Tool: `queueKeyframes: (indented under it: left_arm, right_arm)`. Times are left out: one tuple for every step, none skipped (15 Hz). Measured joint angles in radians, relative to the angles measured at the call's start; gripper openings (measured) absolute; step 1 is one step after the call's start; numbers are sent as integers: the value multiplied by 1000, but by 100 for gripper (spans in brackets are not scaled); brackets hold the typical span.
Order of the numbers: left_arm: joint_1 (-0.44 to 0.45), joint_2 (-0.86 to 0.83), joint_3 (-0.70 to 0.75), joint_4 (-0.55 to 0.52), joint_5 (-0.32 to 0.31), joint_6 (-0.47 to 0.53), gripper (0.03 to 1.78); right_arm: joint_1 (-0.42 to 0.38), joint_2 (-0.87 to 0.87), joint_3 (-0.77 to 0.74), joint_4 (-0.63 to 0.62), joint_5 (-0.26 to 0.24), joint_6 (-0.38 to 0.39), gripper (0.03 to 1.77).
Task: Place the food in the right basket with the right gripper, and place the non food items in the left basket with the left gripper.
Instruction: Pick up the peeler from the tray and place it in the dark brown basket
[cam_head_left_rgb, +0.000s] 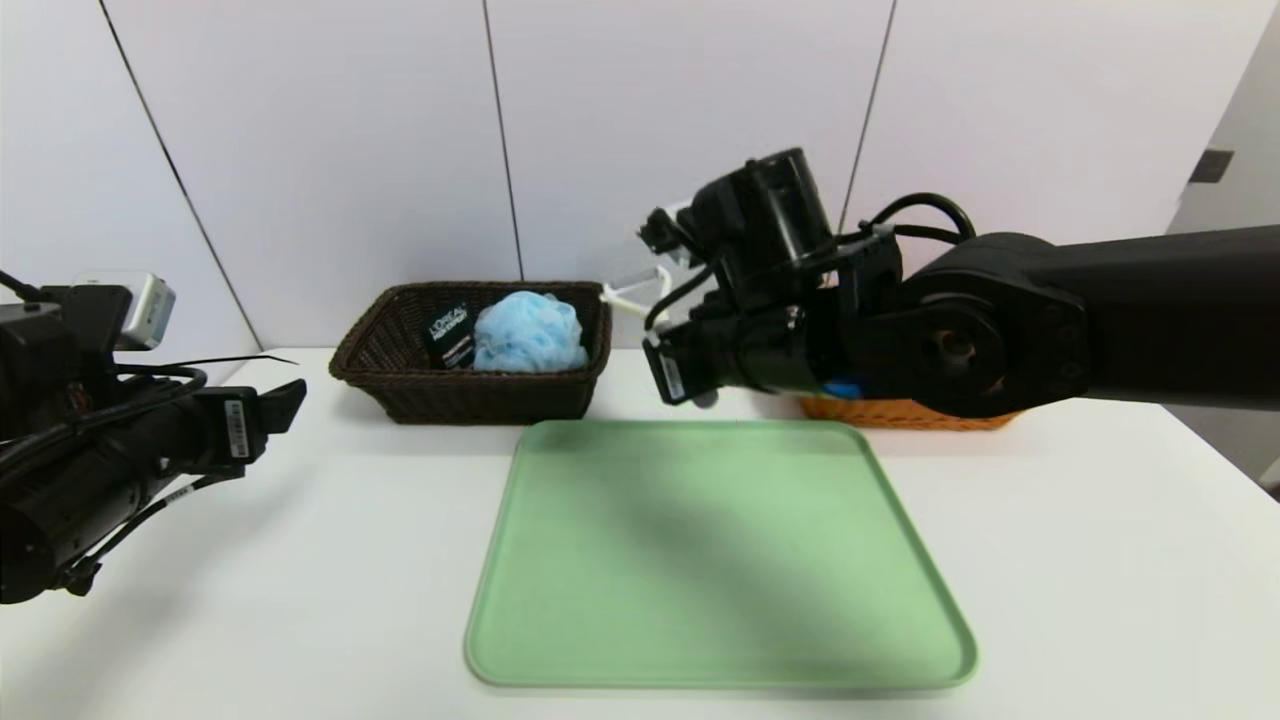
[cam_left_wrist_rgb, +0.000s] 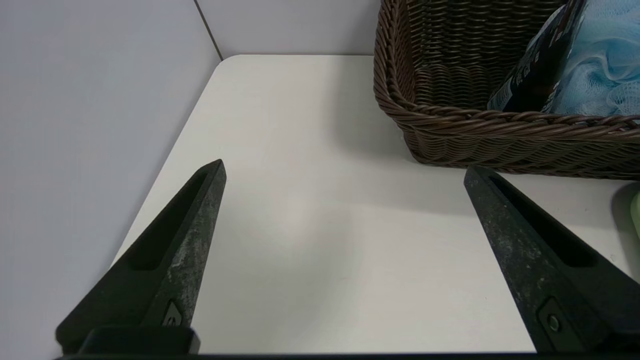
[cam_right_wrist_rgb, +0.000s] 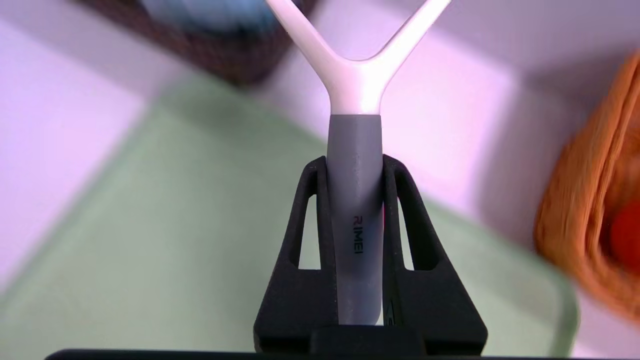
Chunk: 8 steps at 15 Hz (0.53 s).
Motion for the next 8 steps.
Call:
queueKeyframes:
  left_arm:
    - [0,-1,3,-1,0,2,169]
    - [0,-2,10,-6,0,3,169]
    - [0,-2,19,-20,-1,5,169]
    - [0,-2,29,-37,-1,6,169]
    - [0,-2,43,-48,-1,7,169]
    - [0,-2,57,-60,-1,7,169]
    - [0,-2,71,-71,-1,8,169]
    - [0,-2,82,-83,-1,8,169]
  right_arm:
    - [15,17,-25,-93,1,-20,27]
    - [28,41,-52,-172,1,-38,27]
    - [39,70,-88,-240,2,-58,27]
    - [48,105,-138,-300,2,-78,27]
    - [54,140,-194,-339,2,-93,27]
    - [57,178,-251,-365,2,-107,27]
    - [62,218,-291,-396,4,-128,27]
    - [65,253,-312,-439,7,-146,27]
